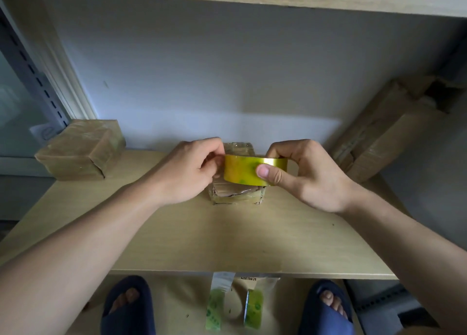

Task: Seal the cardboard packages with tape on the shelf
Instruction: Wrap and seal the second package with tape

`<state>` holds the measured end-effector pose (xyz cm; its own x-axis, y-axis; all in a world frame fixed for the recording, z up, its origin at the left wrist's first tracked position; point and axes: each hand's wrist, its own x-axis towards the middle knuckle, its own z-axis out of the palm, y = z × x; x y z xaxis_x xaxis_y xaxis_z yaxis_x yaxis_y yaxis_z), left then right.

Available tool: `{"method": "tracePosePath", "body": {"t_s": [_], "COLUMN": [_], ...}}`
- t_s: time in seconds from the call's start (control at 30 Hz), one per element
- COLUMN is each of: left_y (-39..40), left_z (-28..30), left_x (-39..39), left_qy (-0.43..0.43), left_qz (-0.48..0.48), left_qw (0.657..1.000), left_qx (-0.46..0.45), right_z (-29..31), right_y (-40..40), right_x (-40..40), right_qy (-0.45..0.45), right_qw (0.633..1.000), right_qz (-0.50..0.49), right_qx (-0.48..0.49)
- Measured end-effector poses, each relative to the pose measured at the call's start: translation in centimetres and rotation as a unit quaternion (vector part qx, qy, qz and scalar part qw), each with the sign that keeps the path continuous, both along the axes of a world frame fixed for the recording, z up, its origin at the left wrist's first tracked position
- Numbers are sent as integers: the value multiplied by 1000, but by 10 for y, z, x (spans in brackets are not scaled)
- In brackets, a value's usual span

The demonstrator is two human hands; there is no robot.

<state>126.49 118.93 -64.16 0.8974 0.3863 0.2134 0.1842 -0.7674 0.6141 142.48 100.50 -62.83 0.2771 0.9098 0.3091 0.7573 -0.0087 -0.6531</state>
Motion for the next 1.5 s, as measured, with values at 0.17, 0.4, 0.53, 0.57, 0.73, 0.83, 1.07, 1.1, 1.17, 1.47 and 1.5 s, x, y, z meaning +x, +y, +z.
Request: {"method": "tracePosePath", "body": {"t_s": [0.17, 0.4, 0.53, 0.57, 0.73, 0.83, 1.07, 1.1, 1.17, 1.47, 1.5], "left_y": [1, 3, -7, -7, 1, -1, 2, 2, 4, 5, 5], "left_z": [9, 19, 10, 9, 6, 2, 1, 1, -1, -5, -4], "left_x": [-7, -22, -22, -23, -20, -16, -16, -17, -17, -17, -17], "left_qy": [46, 78, 58, 39, 9, 29, 35, 36, 41, 50, 50], "left_qz": [-41, -107, -76, -61, 11, 47, 51, 45, 33, 50, 46], "left_qw": [998, 989, 993, 994, 984, 972, 969, 968, 969, 975, 976], "left_qx": [3, -62, -71, -78, -178, -228, -239, -242, -243, -211, -208], "right_z": [12, 5, -12, -13, -2, 0, 4, 3, 1, -6, -5], "right_y": [-4, -11, -12, -12, -7, -6, -4, -4, -3, -7, -7], "right_x": [-2, 25, 24, 23, 9, 7, 13, 13, 13, 17, 16], "right_qy": [-80, -237, -230, -236, -254, -212, -201, -209, -231, -211, -209], "right_qw": [996, 969, 967, 966, 963, 972, 971, 969, 965, 970, 970], "right_qz": [35, -69, -105, -105, -91, -80, -96, -95, -87, -86, -88], "right_qx": [7, 21, -16, -17, 2, -61, -86, -87, -91, -85, -85]}}
